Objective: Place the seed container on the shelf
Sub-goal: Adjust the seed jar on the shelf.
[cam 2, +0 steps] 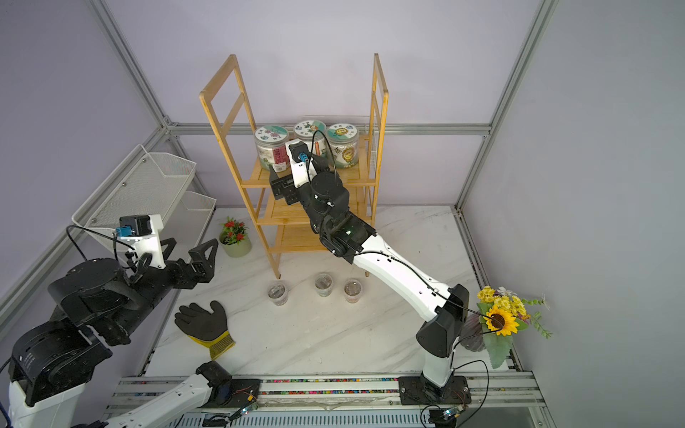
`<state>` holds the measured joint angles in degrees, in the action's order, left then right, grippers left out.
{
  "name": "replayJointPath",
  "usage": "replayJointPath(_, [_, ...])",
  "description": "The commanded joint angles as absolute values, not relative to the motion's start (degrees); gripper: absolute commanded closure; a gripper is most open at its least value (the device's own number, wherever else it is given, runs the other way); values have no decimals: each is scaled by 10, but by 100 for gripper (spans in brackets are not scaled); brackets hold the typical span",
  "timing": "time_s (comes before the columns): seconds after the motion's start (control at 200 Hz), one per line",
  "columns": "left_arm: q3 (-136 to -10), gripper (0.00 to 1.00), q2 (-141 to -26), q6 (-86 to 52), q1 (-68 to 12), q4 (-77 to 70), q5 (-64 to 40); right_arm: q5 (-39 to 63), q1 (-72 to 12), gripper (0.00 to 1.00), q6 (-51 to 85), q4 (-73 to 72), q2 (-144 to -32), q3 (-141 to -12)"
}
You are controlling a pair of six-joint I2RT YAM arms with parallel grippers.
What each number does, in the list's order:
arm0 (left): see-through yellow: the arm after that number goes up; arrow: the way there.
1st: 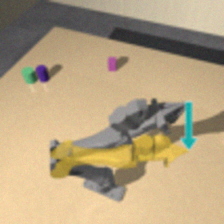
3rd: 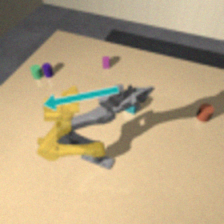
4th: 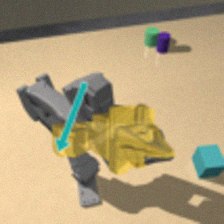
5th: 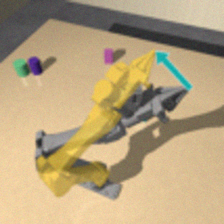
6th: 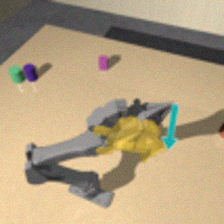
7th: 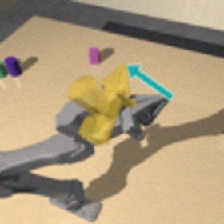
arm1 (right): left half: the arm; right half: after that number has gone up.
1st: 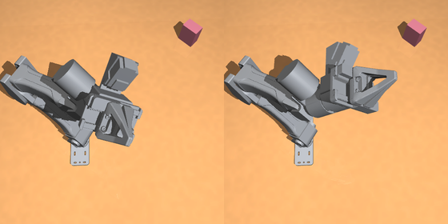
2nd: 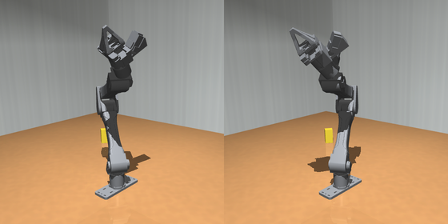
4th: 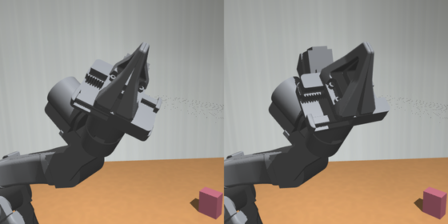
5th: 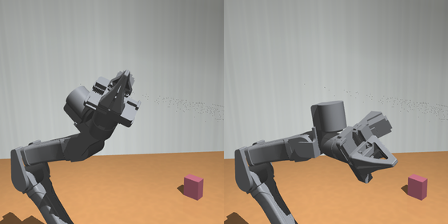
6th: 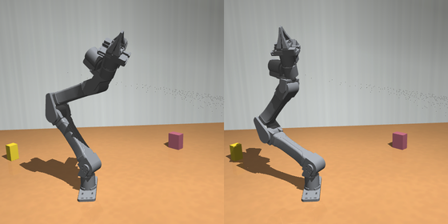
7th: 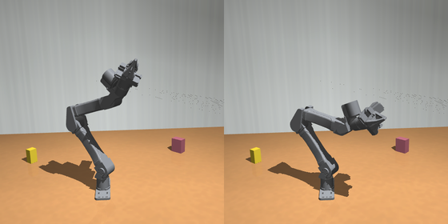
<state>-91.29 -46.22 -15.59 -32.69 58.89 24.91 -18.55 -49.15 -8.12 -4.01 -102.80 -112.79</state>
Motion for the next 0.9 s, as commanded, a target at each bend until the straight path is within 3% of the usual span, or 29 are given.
replayJointPath(0.0, [-935,2,-463,-165,-327,583,238,-184,-495,3,-76,-55,-1013,-1125])
replayJointPath(0.495, [-936,0,-454,-162,-328,591,246,-174,-495,3,-69,17,-1136,-1309])
replayJointPath(0.895, [-933,0,-451,-151,-327,591,254,-196,-495,3,-68,35,-1199,-1382])
